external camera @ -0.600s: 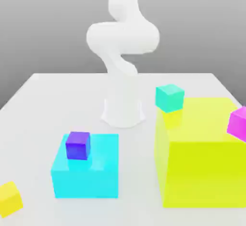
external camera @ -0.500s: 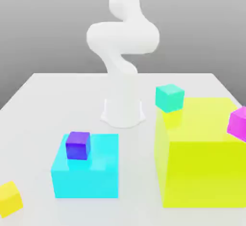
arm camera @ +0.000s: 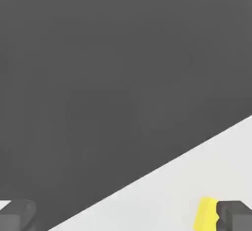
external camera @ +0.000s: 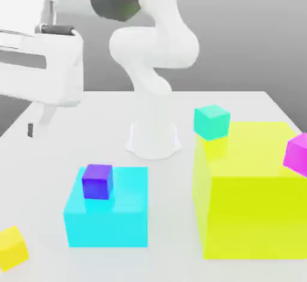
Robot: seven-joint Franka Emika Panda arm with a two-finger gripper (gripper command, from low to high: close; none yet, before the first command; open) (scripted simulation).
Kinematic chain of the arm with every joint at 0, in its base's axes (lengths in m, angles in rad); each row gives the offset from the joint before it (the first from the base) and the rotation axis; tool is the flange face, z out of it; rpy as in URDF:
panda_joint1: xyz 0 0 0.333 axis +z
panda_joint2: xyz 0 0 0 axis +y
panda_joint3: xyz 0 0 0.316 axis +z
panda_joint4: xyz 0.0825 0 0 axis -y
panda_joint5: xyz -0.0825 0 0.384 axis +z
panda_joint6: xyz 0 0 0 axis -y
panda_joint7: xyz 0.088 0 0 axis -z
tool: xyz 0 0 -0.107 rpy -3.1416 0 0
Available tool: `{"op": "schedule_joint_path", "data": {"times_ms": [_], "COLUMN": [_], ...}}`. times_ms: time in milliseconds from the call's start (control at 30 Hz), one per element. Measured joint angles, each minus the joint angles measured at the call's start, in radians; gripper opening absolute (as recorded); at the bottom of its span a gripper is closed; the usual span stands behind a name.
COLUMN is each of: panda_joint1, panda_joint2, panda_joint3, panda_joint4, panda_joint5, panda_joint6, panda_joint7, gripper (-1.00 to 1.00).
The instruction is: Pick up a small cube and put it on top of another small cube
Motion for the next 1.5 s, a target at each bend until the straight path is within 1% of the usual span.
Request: {"op": "schedule_joint_path", "data": {"times_ms": [133, 300, 467, 500, 700, 767, 900, 1033, 1133, 1300, 1500], "panda_joint1": [-0.061, -0.128, -0.181, -0.187, -0.191, -0.185, -0.155, -0.088, -0.025, 0.091, 0.202], "panda_joint2": [0.146, 0.329, 0.511, 0.54, 0.554, 0.52, 0.387, 0.241, 0.132, -0.049, -0.267], "panda_joint3": [-0.018, -0.026, 0.007, 0.015, 0.02, 0.011, -0.012, 0.028, 0.074, 0.122, 0.188], "panda_joint4": [-0.001, -0.002, 0.023, 0.029, 0.032, 0.025, -0.005, -0.051, -0.086, -0.145, -0.215], "panda_joint5": [0.047, 0.134, 0.201, 0.208, 0.211, 0.203, 0.157, 0.072, 0.034, 0.019, 0.047], "panda_joint6": [0.045, 0.098, 0.211, 0.234, 0.246, 0.218, 0.116, 0.019, -0.055, -0.178, -0.324], "panda_joint7": [-0.001, -0.021, -0.056, -0.061, -0.063, -0.057, -0.035, -0.061, -0.103, -0.209, -0.369], "gripper": [0.0, 0.0, 0.0, -1.0, -1.0, -1.0, -1.0, -1.0, -1.0, -1.0, -1.0]}}
